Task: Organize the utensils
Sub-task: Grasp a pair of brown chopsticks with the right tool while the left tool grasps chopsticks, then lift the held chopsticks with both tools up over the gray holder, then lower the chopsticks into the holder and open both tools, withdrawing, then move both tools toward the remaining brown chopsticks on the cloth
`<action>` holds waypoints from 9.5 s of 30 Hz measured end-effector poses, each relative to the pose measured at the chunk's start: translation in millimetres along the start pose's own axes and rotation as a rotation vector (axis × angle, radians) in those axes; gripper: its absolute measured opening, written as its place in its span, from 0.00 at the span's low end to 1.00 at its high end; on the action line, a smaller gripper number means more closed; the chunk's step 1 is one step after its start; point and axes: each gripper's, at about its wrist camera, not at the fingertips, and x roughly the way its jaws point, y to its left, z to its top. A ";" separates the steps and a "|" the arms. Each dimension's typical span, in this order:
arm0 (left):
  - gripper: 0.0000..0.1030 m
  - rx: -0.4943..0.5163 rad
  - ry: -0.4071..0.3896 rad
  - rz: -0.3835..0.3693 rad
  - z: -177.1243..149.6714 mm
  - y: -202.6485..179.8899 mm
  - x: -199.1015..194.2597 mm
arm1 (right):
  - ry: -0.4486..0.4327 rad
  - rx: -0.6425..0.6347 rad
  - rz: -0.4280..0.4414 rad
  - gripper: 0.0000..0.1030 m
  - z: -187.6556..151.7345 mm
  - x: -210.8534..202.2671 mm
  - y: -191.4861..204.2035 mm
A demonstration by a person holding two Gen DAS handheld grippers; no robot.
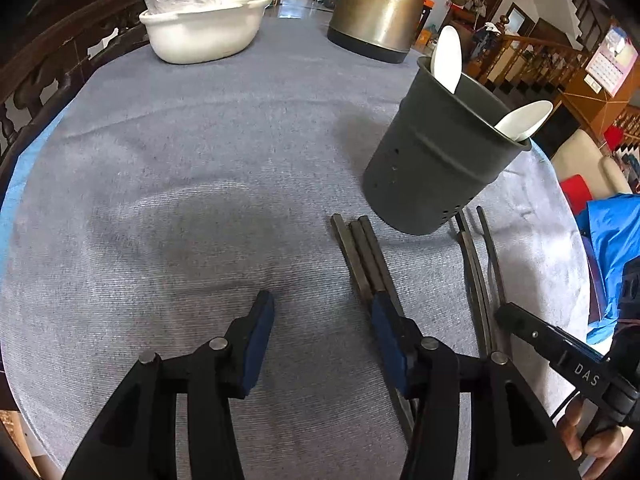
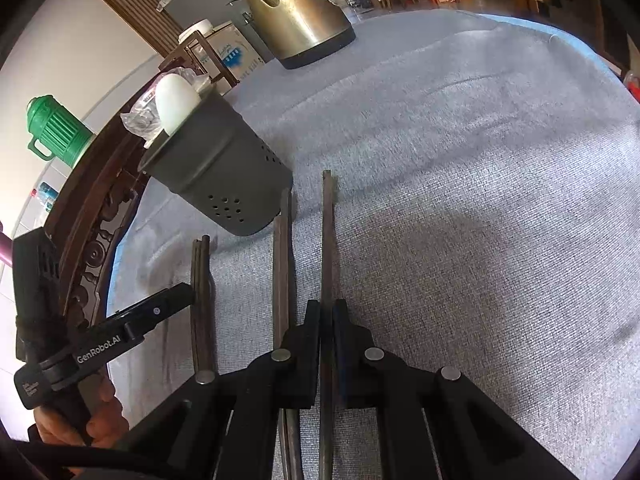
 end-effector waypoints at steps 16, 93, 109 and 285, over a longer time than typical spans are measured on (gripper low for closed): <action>0.52 0.008 -0.001 0.018 3.7 -18.0 10.7 | -0.003 0.006 0.009 0.09 -0.5 -0.8 -2.0; 0.05 0.078 -0.445 -0.106 40.5 -14.0 -164.1 | -0.393 -0.120 0.084 0.06 63.0 -140.7 47.6; 0.05 -0.158 -0.970 -0.122 107.6 -30.1 -188.5 | -1.011 -0.043 0.096 0.06 116.5 -176.9 111.5; 0.89 0.114 -0.356 0.366 -219.0 -45.5 -238.5 | -0.487 -0.135 -0.151 0.66 -180.7 -219.9 78.3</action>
